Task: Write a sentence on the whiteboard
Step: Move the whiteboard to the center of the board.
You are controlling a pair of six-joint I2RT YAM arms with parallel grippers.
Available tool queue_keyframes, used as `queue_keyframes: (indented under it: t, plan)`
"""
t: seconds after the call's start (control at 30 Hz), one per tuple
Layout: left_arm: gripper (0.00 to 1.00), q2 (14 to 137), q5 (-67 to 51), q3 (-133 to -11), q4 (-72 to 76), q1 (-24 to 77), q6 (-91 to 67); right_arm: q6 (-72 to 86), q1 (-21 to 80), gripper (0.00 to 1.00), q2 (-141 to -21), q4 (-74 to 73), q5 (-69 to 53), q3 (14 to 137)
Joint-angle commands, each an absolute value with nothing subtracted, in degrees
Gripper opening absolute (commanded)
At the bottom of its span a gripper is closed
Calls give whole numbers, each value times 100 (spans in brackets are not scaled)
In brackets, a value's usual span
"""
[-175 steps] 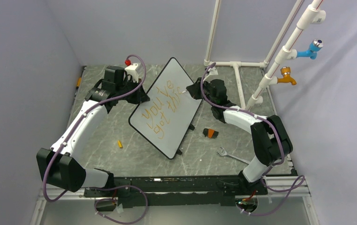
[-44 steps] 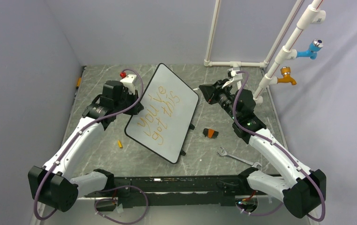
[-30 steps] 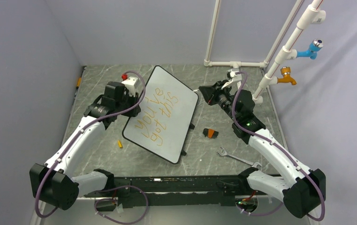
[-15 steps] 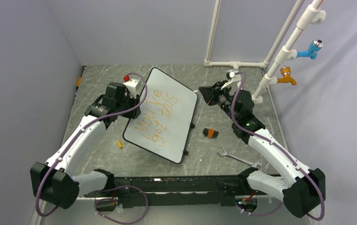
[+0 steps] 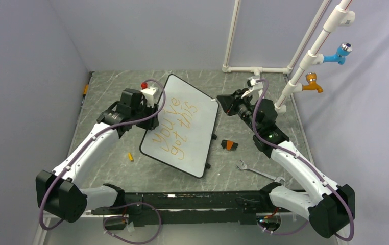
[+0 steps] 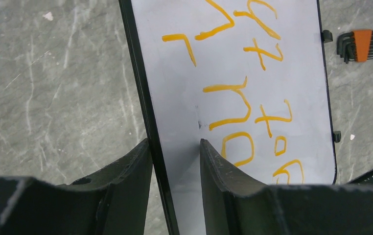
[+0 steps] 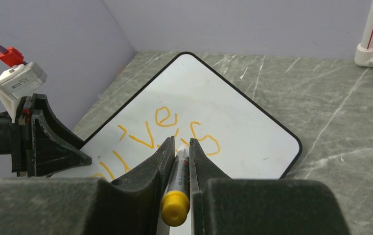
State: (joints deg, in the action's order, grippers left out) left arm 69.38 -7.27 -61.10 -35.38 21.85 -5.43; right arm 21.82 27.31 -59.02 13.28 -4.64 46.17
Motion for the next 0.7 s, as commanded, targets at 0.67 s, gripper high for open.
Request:
queue_keyframes:
  t: [0.67]
  plan:
    - [54, 8163, -346, -7129, -3648, 3608, -639, 1863, 2733, 0, -5557, 1262, -193, 4659]
